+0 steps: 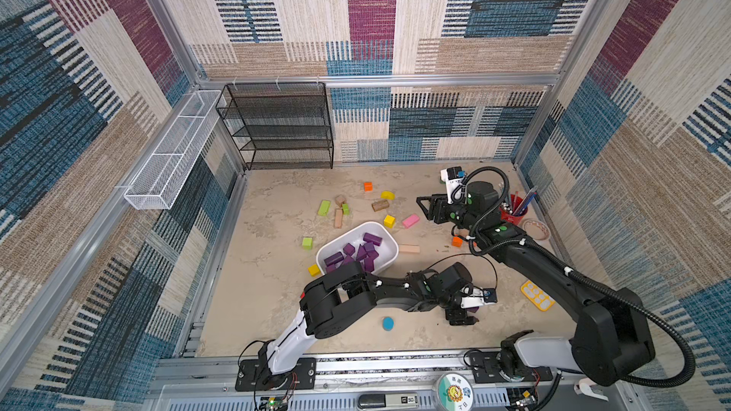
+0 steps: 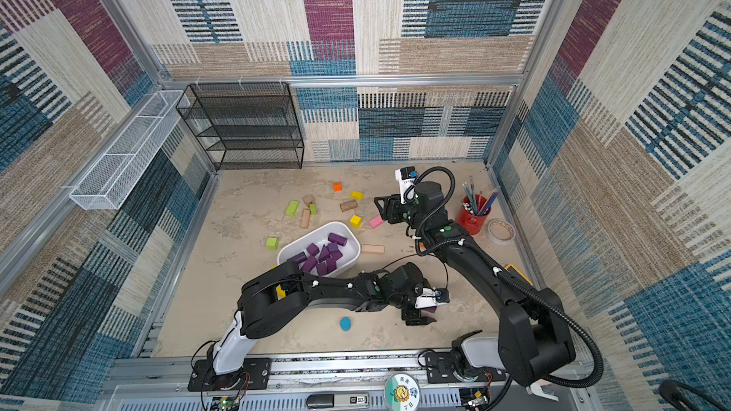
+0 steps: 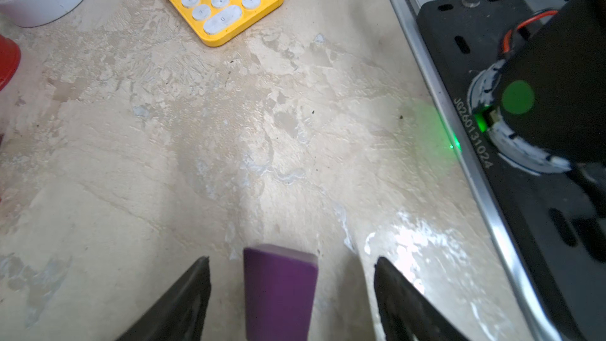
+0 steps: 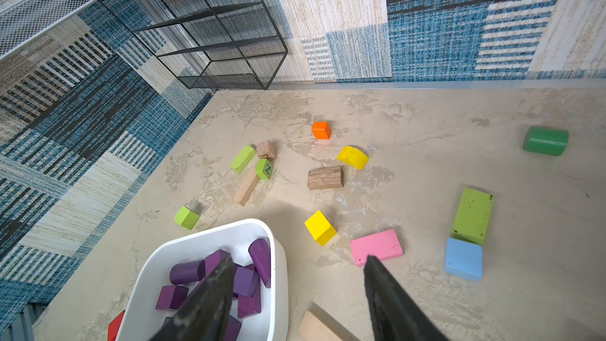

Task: Pick purple bricks into the storage bin
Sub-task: Pick up the building block from the center of the board.

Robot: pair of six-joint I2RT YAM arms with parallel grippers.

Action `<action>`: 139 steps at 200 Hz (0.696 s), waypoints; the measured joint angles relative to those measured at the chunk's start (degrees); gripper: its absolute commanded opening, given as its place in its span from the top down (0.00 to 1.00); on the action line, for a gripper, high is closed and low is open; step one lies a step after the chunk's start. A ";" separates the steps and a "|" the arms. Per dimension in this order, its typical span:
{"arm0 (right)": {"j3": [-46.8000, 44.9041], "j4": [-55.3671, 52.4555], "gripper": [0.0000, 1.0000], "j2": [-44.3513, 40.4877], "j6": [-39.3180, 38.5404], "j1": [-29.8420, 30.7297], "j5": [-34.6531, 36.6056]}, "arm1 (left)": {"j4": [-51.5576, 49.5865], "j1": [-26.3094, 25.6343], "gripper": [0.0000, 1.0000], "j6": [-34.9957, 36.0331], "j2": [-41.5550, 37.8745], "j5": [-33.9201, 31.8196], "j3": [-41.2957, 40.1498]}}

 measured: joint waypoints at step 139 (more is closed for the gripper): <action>-0.24 0.35 0.38 0.02 -0.37 -0.02 0.57 | -5.68 -0.09 0.64 -0.07 1.97 1.62 3.65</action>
